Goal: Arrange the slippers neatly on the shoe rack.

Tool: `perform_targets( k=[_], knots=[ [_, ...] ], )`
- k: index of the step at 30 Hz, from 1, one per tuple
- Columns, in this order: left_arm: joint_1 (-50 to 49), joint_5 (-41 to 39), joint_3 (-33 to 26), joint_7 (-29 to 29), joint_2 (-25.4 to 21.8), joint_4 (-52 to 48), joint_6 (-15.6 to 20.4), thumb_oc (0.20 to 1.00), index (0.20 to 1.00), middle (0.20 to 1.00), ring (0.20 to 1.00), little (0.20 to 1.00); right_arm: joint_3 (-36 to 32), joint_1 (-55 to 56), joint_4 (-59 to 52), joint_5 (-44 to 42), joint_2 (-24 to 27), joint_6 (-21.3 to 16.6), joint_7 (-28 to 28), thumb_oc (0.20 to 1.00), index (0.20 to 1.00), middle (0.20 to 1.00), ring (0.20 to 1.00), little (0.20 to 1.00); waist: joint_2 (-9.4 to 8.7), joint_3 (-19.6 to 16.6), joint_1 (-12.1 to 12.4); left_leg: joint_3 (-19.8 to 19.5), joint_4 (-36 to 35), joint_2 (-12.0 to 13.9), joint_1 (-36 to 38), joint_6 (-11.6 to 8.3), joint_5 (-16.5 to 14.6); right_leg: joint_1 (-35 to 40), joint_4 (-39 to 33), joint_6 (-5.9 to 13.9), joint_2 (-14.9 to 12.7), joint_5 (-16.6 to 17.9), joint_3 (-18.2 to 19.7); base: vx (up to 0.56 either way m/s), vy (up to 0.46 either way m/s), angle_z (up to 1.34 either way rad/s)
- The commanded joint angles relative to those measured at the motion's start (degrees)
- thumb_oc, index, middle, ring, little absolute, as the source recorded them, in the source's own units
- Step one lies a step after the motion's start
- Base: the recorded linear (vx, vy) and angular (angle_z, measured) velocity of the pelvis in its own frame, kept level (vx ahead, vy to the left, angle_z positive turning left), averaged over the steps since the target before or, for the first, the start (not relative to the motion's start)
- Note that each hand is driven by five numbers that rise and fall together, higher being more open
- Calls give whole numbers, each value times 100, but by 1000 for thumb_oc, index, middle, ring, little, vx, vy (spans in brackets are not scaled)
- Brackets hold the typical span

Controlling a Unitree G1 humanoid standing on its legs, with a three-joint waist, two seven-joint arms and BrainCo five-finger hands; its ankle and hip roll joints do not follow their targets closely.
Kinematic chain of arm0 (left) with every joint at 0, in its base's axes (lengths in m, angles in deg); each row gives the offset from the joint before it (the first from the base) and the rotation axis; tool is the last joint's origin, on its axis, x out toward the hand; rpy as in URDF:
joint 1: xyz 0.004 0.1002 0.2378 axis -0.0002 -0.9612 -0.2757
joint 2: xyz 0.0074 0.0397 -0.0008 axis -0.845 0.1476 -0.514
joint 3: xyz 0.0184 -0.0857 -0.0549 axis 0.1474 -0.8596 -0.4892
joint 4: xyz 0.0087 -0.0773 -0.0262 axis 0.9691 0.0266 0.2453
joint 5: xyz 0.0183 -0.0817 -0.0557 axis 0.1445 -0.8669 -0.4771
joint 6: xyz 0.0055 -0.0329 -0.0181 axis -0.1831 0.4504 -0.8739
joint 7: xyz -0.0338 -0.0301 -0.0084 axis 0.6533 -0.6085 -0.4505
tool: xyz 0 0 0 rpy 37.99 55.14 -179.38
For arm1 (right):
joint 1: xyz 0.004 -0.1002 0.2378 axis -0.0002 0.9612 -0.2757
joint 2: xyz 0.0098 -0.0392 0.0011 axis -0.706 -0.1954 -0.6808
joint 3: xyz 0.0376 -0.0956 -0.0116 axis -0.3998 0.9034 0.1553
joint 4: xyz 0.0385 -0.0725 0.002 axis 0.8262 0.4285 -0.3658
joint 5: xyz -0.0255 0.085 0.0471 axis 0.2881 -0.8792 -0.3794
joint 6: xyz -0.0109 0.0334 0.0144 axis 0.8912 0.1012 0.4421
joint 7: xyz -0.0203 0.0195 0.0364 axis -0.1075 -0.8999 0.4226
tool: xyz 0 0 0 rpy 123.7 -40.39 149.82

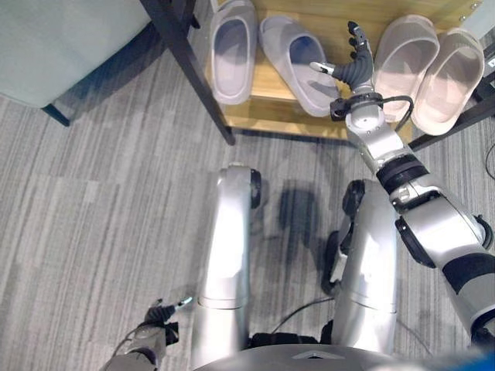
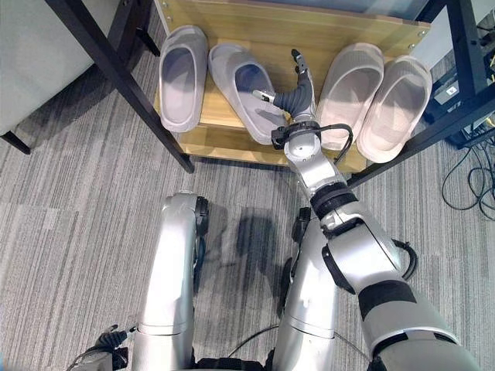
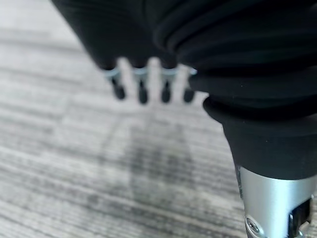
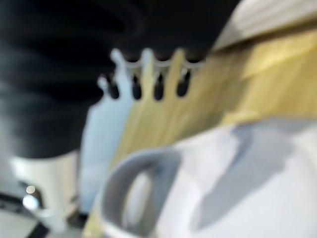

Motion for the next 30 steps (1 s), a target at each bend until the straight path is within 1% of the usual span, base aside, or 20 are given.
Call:
perform_targets(
  k=[1, 3, 4, 7, 10, 15, 23, 30],
  knots=[
    [-350, 222, 437, -60, -78, -135, 15, 1000, 1000, 1000, 1000, 1000, -44, -79, -896, 237, 218, -315, 6, 1000, 1000, 1000, 1000, 1000, 44, 105, 256, 93, -412, -127, 592, 477, -498, 585, -35, -557, -10, 874, 645, 0, 0, 0],
    [-340, 317, 427, -92, -59, -155, 31, 1000, 1000, 1000, 1000, 1000, -48, 175, -1251, 348, 205, -343, -47, 1000, 1000, 1000, 1000, 1000, 38, 105, 245, 85, -380, -125, 592, 494, -525, 572, -31, -550, -6, 870, 643, 0, 0, 0],
    [-229, 221, 437, -144, 41, -139, 24, 1000, 1000, 1000, 1000, 1000, 7, 393, -1608, 389, 127, -353, -35, 1000, 1000, 1000, 1000, 1000, -11, 105, 204, 80, -367, -118, 592, 502, -551, 578, -35, -543, 1, 880, 632, 0, 0, 0],
    [-117, 203, 471, -139, 107, -184, -17, 1000, 1000, 1000, 1000, 1000, -58, 538, -1648, 412, 109, -248, -59, 1000, 1000, 1000, 1000, 1000, -19, 105, 172, 91, -347, -109, 592, 512, -559, 574, -10, -535, 6, 874, 643, 13, -4, -8],
    [-102, 213, 411, -227, 176, -240, -25, 1000, 1000, 1000, 1000, 1000, -147, 950, -2137, 691, 168, -198, -23, 1000, 1000, 1000, 1000, 1000, -45, 105, 116, 116, -348, -95, 592, 515, -567, 573, 12, -535, 10, 892, 646, 6, -1, -2],
    [-120, 148, 303, -265, 239, -227, -65, 1000, 1000, 1000, 1000, 1000, -132, 1347, -2422, 1105, 57, -85, -7, 1000, 1000, 1000, 1000, 1000, -45, 105, 98, 108, -335, -105, 592, 528, -581, 585, 39, -547, 25, 880, 657, 7, -8, -4],
    [-173, 265, 263, -320, 254, -197, -75, 1000, 1000, 1000, 1000, 1000, -1, 1606, -2633, 1266, -168, -82, -75, 1000, 1000, 1000, 1000, 1000, -33, 105, 104, 117, -288, -103, 592, 518, -604, 589, 84, -547, 34, 859, 665, 1, -1, 0],
    [-88, 263, 281, -355, 223, -243, -73, 1000, 1000, 1000, 1000, 1000, 135, 1597, -2695, 1190, -324, -108, -151, 1000, 1000, 1000, 1000, 1000, -24, 105, 110, 103, -261, -113, 592, 504, -604, 612, 92, -548, 27, 863, 654, 0, 0, 0]
  ],
)
